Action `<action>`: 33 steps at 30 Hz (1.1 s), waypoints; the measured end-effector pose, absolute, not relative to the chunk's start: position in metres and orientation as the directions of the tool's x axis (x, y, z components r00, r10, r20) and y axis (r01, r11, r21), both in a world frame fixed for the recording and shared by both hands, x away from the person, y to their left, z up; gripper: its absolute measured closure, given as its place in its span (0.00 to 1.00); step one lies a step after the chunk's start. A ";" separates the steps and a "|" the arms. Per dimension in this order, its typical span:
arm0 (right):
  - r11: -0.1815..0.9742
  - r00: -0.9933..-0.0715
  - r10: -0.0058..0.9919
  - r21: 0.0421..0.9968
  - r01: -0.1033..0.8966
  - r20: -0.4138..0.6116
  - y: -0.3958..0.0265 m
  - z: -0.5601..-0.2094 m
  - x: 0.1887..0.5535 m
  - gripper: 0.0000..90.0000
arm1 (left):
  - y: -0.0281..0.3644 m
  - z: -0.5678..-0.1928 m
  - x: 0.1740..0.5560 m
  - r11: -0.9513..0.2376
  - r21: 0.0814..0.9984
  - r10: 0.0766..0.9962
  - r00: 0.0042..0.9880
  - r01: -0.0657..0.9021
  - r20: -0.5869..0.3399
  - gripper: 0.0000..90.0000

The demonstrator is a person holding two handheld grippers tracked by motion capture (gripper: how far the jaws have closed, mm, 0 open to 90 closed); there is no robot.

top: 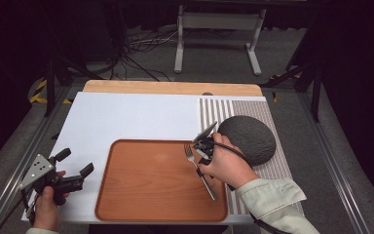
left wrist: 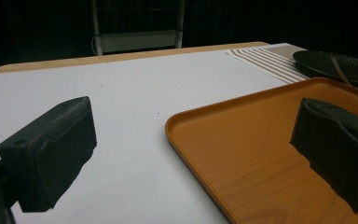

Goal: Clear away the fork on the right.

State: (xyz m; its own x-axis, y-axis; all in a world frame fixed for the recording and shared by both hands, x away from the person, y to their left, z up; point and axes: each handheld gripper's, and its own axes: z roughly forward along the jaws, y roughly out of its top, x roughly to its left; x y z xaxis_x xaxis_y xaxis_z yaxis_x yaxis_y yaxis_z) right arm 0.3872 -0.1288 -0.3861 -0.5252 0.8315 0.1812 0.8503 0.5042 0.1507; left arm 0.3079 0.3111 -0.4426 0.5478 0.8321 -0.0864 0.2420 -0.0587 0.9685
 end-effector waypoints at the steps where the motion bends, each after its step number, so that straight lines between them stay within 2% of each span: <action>1: 0.497 -0.516 0.837 0.141 0.856 0.180 -0.128 -0.388 0.387 0.94 | 0.311 -0.443 0.308 -0.058 0.969 0.832 0.548 0.242 -0.087 0.01; 19: 0.449 -0.448 0.879 0.030 0.893 0.162 -0.122 -0.409 0.391 0.94 | 0.311 -0.443 0.308 -0.058 0.969 0.832 0.547 0.242 -0.087 0.01; 33: 0.434 -0.430 0.889 0.004 0.901 0.159 -0.122 -0.414 0.391 0.94 | 0.311 -0.442 0.308 -0.060 0.969 0.832 0.548 0.241 -0.085 0.01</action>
State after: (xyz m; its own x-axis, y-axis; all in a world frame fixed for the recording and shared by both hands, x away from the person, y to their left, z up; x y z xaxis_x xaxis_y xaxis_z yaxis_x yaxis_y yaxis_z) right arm 0.3915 -0.1223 -0.4142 -0.4295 0.8890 0.1586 0.9007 0.4344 0.0039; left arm 0.3081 0.3112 -0.4424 0.5484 0.8319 -0.0853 0.2411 -0.0597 0.9687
